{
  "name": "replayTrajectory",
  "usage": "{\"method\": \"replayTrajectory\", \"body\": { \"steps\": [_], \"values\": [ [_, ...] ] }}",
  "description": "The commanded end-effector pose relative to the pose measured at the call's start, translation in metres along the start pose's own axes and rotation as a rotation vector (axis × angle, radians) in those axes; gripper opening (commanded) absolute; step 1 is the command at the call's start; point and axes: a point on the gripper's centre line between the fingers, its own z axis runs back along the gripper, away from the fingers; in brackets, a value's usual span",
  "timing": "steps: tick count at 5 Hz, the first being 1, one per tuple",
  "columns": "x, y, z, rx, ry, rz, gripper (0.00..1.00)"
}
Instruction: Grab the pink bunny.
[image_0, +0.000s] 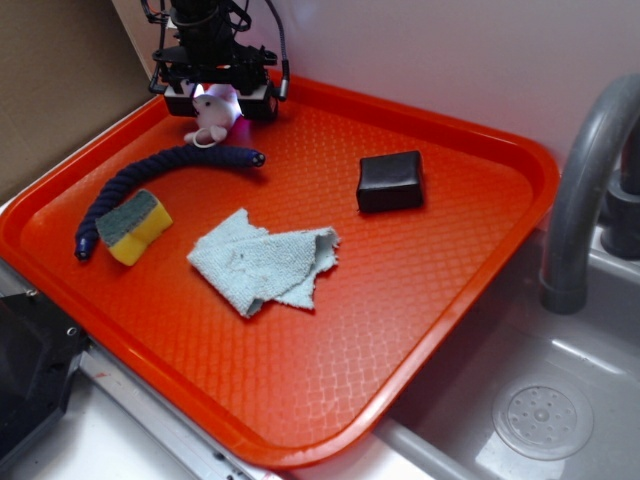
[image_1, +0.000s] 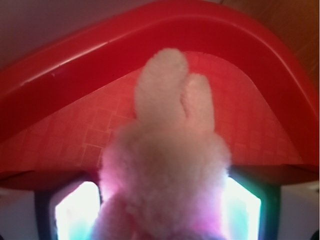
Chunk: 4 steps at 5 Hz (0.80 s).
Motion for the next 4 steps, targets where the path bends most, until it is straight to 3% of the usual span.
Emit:
{"method": "replayTrajectory", "body": {
  "steps": [1, 2, 3, 4],
  "values": [
    [0.010, 0.019, 0.030, -0.045, -0.051, -0.032, 0.00],
    [0.019, 0.016, 0.074, -0.093, 0.100, -0.288, 0.00],
    [0.003, 0.012, 0.128, -0.177, 0.016, -0.296, 0.00],
    [-0.028, 0.001, 0.172, -0.251, 0.000, -0.363, 0.00]
  ]
}}
